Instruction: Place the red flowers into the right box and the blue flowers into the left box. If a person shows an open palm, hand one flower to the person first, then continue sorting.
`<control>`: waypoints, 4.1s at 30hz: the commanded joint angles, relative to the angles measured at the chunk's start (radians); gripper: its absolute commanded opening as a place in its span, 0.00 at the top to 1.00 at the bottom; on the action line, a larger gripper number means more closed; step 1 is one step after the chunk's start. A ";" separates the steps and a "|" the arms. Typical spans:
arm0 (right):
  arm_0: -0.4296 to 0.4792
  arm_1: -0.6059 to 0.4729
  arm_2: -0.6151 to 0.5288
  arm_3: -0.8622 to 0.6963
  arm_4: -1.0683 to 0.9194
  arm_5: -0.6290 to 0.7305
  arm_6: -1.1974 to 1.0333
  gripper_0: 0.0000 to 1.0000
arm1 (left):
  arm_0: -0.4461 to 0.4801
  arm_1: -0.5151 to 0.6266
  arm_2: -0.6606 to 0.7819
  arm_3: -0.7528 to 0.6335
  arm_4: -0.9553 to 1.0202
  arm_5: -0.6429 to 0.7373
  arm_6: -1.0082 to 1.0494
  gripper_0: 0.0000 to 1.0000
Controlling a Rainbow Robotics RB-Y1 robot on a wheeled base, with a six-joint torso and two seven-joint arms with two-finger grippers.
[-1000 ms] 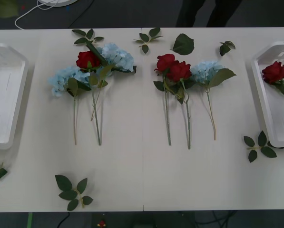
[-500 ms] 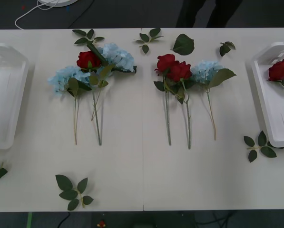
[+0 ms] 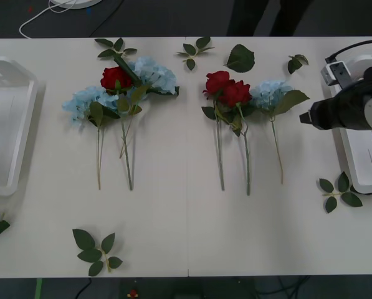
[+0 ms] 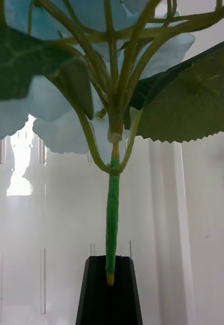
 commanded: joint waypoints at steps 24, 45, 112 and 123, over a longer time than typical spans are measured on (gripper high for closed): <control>-0.298 0.214 0.326 0.505 0.004 -0.273 -0.099 0.00 | 0.041 -0.053 -0.029 -0.010 0.027 -0.110 0.022 1.00; -0.321 0.215 0.348 0.469 -0.077 -0.273 -0.123 0.00 | 0.035 -0.051 -0.029 -0.011 0.039 -0.118 0.014 0.99; -0.305 0.267 0.349 0.407 0.175 -0.268 -0.498 1.00 | 0.035 -0.051 -0.029 -0.011 0.039 -0.118 0.014 0.99; -0.150 0.148 0.124 0.104 0.190 -0.314 -0.470 1.00 | 0.035 -0.051 -0.029 -0.011 0.039 -0.118 0.014 0.99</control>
